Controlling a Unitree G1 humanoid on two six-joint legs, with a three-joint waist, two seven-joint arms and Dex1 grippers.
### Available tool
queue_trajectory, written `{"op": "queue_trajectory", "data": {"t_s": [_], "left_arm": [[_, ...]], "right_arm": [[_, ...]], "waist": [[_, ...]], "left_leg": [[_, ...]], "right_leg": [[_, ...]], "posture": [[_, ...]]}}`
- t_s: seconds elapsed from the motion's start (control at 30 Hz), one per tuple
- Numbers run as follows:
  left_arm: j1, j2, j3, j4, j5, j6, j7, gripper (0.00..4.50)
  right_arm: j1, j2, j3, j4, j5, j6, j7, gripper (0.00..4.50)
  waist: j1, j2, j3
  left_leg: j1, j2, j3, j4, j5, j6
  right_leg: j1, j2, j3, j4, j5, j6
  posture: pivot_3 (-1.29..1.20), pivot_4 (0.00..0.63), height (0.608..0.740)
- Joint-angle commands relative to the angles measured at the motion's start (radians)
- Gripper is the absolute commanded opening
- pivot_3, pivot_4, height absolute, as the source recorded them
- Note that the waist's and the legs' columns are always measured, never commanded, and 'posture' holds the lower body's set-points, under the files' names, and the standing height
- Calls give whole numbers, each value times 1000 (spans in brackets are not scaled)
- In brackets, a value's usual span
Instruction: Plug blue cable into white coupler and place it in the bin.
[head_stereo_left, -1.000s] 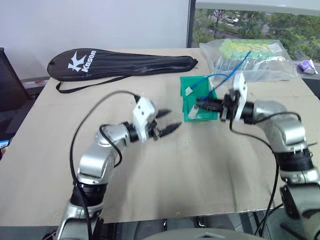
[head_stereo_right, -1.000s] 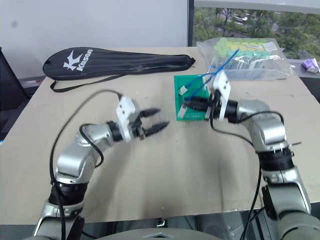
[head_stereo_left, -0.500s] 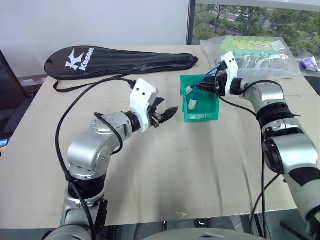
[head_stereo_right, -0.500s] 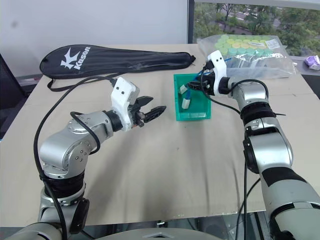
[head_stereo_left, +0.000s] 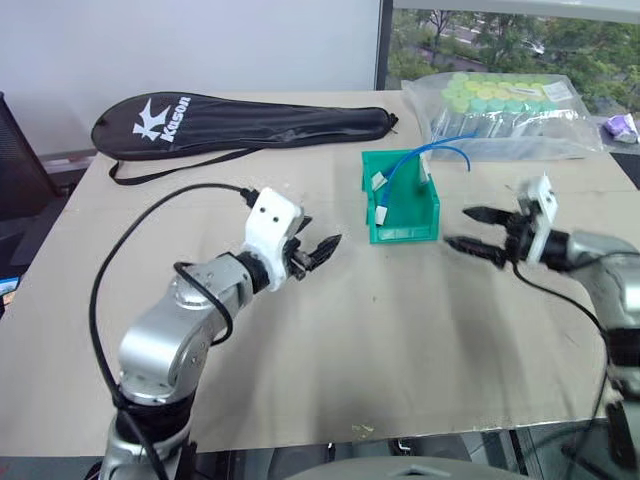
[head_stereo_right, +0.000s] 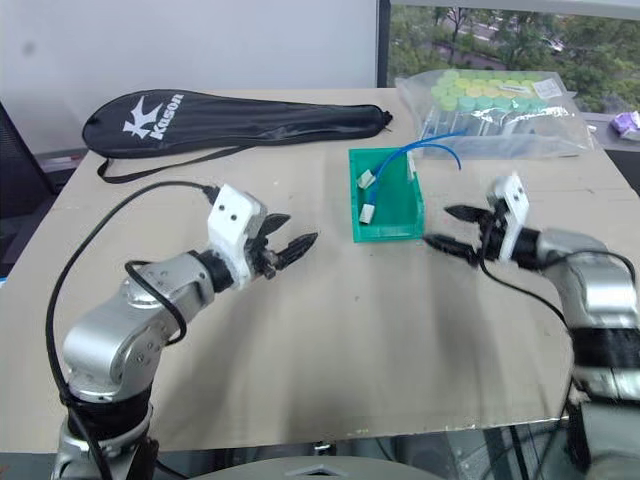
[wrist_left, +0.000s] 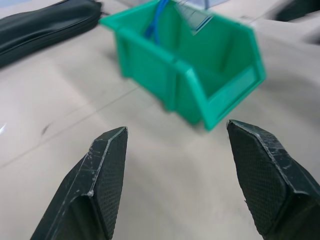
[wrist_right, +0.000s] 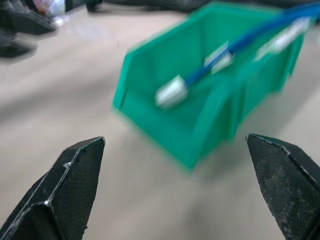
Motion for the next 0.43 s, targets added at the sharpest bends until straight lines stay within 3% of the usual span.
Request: {"op": "queue_trajectory", "data": {"t_s": [0.03, 0.17, 0.3, 0.43], "left_arm": [[165, -5, 22, -84, 23, -154, -13, 3237], [438, 22, 8, -56, 81, -374, -81, 3237], [618, 5, 18, 39, 122, -617, -144, 4452], [704, 3, 1, 123, 156, -751, -177, 4452]], "right_arm": [[154, 46, -92, -97, 28, -144, -7, 4469], [315, 74, -76, -72, -44, -317, 10, 4469], [384, 105, -55, -26, -60, -410, 22, 4500], [401, 113, -40, 42, -87, -478, 26, 4500]], "waist": [[-5, 0, 0], [-10, 1, 0], [-8, 0, -1], [-5, 0, -1]], "left_leg": [[0, 0, 0, 0, 0, 0], [3, 0, 4, 1, 0, 0], [3, 0, 5, 5, 0, 0], [3, -1, 5, 5, 0, 0]], "right_leg": [[1, 0, 0, 0, 0, 0], [1, 1, 2, 0, -2, -4], [2, -1, 2, 0, -2, -5], [1, -8, 2, 0, -2, -5]], "posture": [[0, 150, 740], [0, 150, 740], [0, 150, 740], [0, 150, 740]]}}
